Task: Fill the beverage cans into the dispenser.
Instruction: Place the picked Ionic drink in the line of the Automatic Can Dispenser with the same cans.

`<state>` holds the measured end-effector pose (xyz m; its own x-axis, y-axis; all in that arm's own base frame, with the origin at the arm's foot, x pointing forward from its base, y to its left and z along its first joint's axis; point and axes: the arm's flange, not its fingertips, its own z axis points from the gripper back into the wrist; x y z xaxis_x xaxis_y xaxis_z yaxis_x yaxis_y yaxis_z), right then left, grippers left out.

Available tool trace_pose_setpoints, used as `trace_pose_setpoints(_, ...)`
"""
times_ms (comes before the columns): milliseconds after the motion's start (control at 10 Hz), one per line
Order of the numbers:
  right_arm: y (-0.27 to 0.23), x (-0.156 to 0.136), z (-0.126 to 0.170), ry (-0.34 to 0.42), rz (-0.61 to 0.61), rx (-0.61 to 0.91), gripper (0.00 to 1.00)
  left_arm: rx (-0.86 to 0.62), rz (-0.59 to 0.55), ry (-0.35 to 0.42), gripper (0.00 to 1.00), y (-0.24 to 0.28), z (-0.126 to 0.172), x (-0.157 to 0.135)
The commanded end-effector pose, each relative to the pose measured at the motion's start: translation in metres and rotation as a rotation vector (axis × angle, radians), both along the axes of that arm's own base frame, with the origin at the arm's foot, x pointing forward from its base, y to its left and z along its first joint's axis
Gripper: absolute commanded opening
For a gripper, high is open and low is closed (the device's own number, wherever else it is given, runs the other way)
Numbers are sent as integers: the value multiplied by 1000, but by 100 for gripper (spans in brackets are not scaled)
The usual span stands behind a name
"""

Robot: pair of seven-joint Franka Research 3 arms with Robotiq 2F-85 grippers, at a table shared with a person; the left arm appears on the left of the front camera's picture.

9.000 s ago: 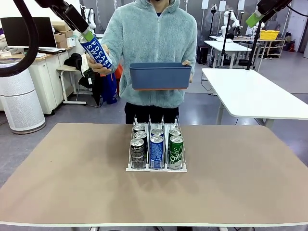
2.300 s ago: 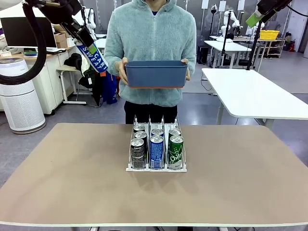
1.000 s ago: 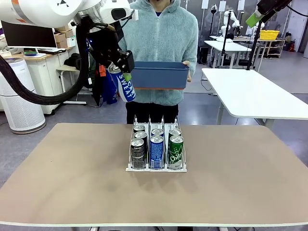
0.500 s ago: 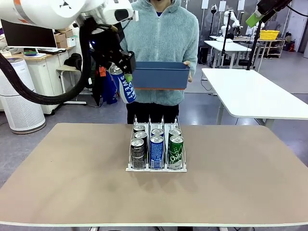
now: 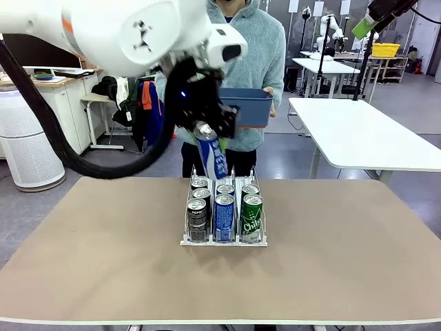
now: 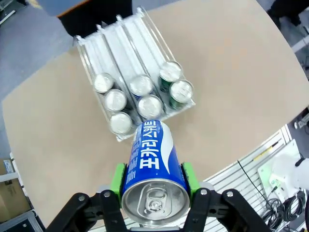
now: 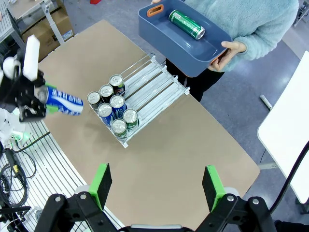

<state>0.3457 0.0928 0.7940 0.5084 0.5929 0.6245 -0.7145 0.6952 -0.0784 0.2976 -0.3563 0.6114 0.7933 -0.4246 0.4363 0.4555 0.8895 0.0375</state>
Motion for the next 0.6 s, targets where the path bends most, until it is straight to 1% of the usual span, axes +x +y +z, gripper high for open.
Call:
trace_pose_setpoints(0,0,0,0,3,-6,5,100,-30,-46,18,57,-10,-30,-4)
trace_pose_setpoints(200,0,0,0,3,-6,5,100,-24,-124,51,57,-25,-63,-15)
trace_pose_setpoints(300,0,0,0,3,-6,5,100,-13,-147,53,57,-28,-74,-14)
trace_pose_setpoints(500,0,0,0,3,-6,5,100,-34,-171,103,57,-25,-81,-10)
